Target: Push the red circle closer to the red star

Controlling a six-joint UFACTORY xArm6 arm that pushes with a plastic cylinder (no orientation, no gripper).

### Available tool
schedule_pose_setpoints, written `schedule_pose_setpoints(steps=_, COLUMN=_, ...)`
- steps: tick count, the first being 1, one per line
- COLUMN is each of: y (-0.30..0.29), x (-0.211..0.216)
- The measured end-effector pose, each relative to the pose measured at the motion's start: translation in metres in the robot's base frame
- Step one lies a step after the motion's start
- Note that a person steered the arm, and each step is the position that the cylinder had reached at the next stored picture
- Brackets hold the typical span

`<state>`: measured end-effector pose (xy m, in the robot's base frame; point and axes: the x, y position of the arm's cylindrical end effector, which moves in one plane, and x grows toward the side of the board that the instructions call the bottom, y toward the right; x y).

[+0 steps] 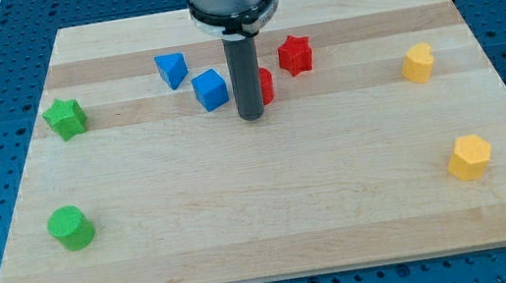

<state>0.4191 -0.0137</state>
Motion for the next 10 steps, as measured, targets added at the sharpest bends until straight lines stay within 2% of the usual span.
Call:
schedule_pose_setpoints(steps=2, y=0.014, x=-0.003)
schedule_pose_setpoints(steps=5, y=-0.018, x=0.000)
schedule_pose_setpoints(steps=6, y=-0.008, x=-0.024)
schedule_pose_setpoints(steps=8, y=-0.004, x=-0.029)
schedule_pose_setpoints(steps=9, y=-0.008, x=-0.022)
schedule_pose_setpoints(steps=10, y=-0.013, x=0.036)
